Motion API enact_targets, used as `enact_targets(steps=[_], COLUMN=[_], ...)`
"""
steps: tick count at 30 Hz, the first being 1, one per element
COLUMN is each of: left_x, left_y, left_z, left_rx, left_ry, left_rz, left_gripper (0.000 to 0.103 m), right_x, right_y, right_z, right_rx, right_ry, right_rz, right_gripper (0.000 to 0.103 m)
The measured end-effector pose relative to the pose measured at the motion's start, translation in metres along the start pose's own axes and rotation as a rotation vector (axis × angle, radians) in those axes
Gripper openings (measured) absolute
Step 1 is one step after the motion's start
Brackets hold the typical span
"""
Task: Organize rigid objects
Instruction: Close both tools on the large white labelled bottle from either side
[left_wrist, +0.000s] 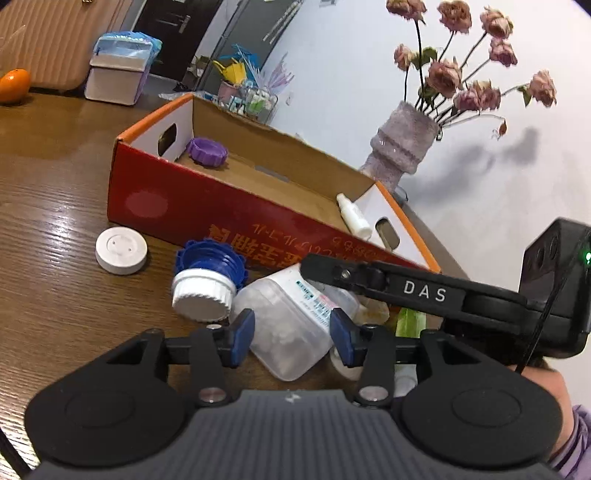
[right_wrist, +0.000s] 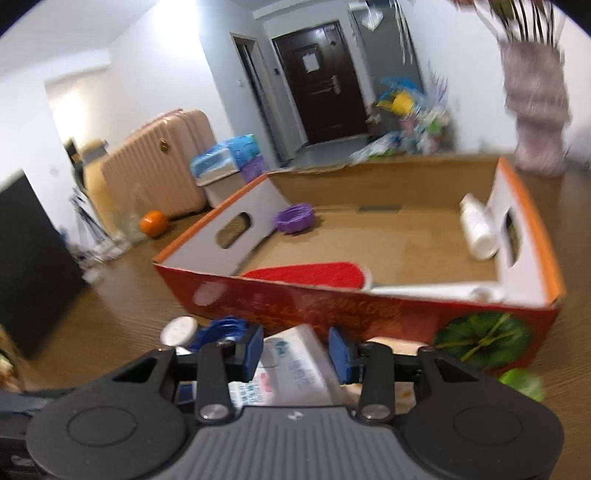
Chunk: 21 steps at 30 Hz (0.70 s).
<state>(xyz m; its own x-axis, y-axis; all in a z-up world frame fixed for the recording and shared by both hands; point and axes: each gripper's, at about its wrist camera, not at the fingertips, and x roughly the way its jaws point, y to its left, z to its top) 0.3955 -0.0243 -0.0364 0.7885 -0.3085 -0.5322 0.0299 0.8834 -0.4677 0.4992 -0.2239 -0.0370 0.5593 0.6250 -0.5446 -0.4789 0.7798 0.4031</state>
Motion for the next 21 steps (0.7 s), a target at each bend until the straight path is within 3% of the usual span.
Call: enact_targets(steps=[2,10,15,21], left_x=[-0.011,-0.093,-0.125,-0.127], left_y=[-0.004,-0.022,-0.01,0.003], left_z=[0.001,-0.001,-0.03,-0.063], left_rx=[0.002,0.089,0.088,0.085], left_ry=[-0.046,-0.102,-0.017,0.053], left_rz=[-0.002,-0.098,-0.121,-0.041], left_gripper=[0.038,0.038,0.037,0.037], right_x=[-0.005,-0.089,-0.133,-0.129], right_y=[0.001,0.058,0.085,0.099], right_z=[0.0,-0.022,-0.074,-0.129], right_rx=[0.024,-0.003,0.049,0.119], right_ry=[-0.005,-0.172,-0.231,-0.149], right_rz=[-0.014,-0.057,-0.017,-0.069], right_gripper=[0.022,0.021,0.021,0.021])
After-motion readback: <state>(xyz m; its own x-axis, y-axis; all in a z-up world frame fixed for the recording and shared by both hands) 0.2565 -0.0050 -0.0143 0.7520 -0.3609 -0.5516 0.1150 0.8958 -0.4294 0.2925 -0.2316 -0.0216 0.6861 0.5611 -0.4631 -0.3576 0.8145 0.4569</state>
